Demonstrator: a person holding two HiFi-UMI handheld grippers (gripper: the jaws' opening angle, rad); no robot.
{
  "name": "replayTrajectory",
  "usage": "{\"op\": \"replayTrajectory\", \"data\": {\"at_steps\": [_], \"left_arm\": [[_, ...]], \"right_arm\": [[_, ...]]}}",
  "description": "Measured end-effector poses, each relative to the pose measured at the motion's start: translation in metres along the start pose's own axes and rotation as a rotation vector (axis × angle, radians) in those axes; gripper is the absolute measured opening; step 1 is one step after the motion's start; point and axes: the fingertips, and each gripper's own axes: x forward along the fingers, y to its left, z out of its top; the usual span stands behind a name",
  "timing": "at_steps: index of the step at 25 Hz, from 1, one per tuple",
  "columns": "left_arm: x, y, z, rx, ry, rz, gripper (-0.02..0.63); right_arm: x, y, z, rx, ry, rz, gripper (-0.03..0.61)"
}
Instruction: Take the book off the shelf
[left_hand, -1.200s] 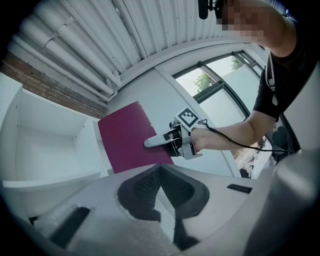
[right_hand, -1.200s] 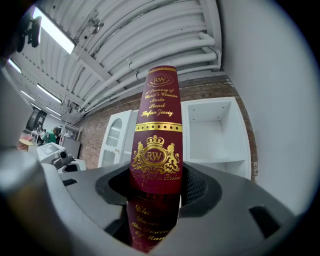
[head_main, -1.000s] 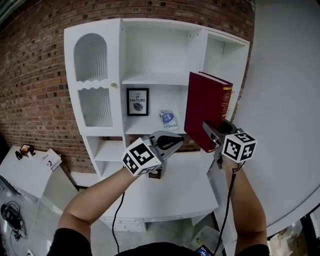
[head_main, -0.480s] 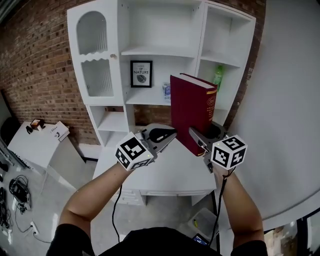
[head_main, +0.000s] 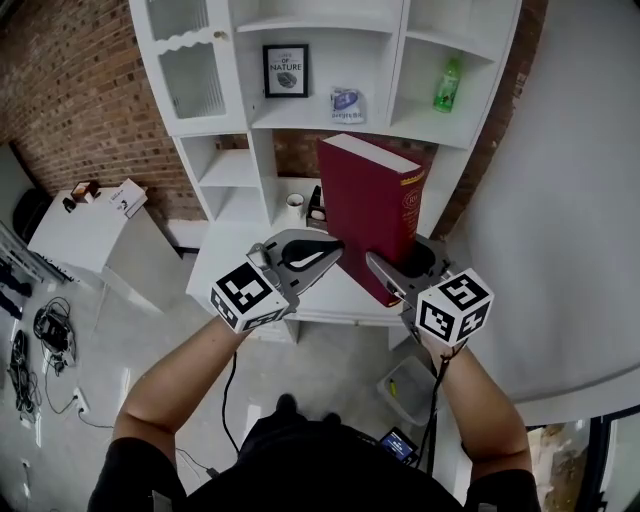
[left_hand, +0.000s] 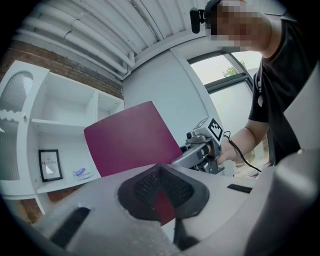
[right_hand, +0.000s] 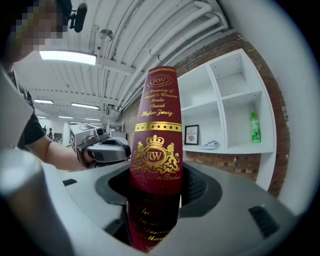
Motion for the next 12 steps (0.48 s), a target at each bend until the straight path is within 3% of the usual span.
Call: {"op": "replayTrajectory", "data": {"at_steps": [8, 12], "left_arm": [[-0.021, -0.057, -0.035, -0.023, 0.067, -0.040, 0.006], [-0.048, -0.084, -0.041, -0.005, 0.055, -0.068, 0.006]], "right_arm": [[-0.018, 0.046, -0.050, 0.088, 0.012, 0.020, 0.241], [-0.024, 0.074, -0.063, 0.131, -0.008, 0.031, 0.242]]}}
